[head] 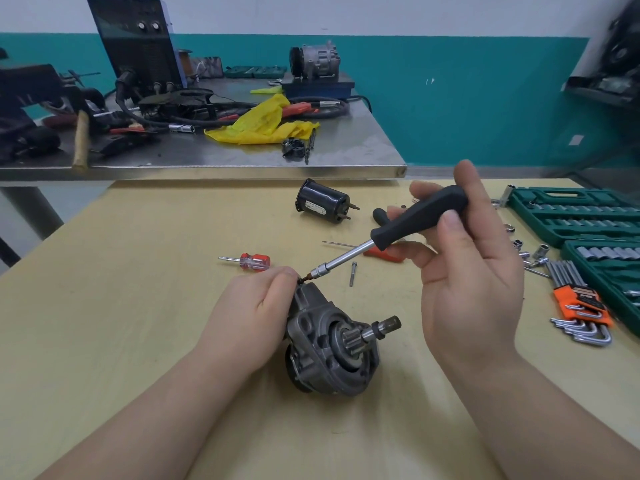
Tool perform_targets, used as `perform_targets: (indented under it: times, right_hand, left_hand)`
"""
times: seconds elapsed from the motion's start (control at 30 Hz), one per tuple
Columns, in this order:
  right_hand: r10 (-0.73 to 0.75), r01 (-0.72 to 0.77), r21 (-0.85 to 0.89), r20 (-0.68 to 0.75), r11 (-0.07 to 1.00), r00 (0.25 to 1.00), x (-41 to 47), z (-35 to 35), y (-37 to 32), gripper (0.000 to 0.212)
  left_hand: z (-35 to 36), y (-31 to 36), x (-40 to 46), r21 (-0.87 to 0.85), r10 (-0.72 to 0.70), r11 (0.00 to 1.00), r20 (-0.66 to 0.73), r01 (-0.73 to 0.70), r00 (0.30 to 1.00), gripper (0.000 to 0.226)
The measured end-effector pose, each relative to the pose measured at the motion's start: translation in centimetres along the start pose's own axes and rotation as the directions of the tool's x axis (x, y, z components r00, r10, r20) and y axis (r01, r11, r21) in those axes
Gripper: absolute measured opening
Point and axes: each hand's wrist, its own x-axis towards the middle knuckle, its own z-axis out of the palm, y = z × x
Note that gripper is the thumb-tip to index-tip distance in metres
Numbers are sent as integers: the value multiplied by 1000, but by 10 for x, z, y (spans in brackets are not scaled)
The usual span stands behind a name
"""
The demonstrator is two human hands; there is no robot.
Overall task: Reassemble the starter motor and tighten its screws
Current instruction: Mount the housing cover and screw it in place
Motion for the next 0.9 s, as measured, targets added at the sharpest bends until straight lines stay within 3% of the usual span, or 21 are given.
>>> perform_targets:
  times: [0.2, 0.33, 0.5, 0.77, 0.9]
  right_hand:
    - [-66, 61, -73, -59, 995, 996, 0, 10, -6, 41]
    - [-23, 18, -50, -97, 999, 995, 1, 7, -4, 40]
    - [-13, 13, -15, 10, 1000, 1000, -1, 2, -3, 41]
    - [-46, 43, -41, -60, 998, 997, 0, 9, -9, 34]
    - [-29, 29, -1, 24, 1000, 999, -2, 4, -7, 38]
  left_hand:
    - [0, 0, 0, 11, 4, 1000, -5, -4, 1000, 34]
    - [1, -2, 1, 16, 9, 1000, 3, -9, 1000, 34]
    - [1, -3, 1, 11, 3, 1000, -3, -3, 1000, 32]
    - [1, -1, 0, -10, 2, 1000, 4, -2, 1000, 34]
    - [0, 1, 0, 4, 10, 1000, 4, -10, 1000, 33]
